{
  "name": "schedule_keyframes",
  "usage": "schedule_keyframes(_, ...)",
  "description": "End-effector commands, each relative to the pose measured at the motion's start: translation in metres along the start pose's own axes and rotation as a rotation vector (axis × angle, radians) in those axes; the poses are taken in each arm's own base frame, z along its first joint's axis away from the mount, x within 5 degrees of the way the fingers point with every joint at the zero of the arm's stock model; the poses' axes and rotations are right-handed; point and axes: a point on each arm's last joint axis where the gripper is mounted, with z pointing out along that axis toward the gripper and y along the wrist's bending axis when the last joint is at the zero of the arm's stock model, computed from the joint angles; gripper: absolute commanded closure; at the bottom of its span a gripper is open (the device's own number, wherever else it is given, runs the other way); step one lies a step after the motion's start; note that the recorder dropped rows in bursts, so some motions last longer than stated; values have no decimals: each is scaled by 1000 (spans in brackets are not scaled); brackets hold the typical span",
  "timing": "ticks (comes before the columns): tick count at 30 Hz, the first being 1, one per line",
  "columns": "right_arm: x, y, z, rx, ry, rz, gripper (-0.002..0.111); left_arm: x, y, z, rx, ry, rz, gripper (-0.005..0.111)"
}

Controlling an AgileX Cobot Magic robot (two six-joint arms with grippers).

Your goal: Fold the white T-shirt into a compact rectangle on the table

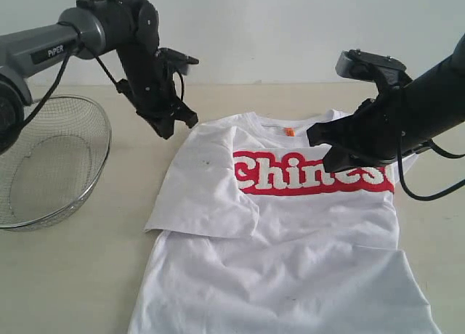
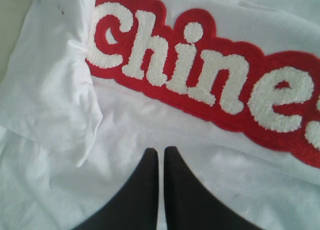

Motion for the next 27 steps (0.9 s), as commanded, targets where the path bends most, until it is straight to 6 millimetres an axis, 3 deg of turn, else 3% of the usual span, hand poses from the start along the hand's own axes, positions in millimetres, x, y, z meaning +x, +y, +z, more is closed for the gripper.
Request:
schedule_keyframes(1,-2,1,-1,1,-14,-12,108,-8,-7,-22,70,-79,-40,102)
schedule_keyframes(7,-2,1,-1,4,-17,-19,108,-12,-32,-32,199,-111,-35,102)
schedule_keyframes(23,-2,1,-1,5,-21,-24,108,28,-50,-34,273,27,-18,102)
schedule_keyframes(27,-2,1,-1,2,-20,-24,108,36,-54,-25,284,70,-19,102)
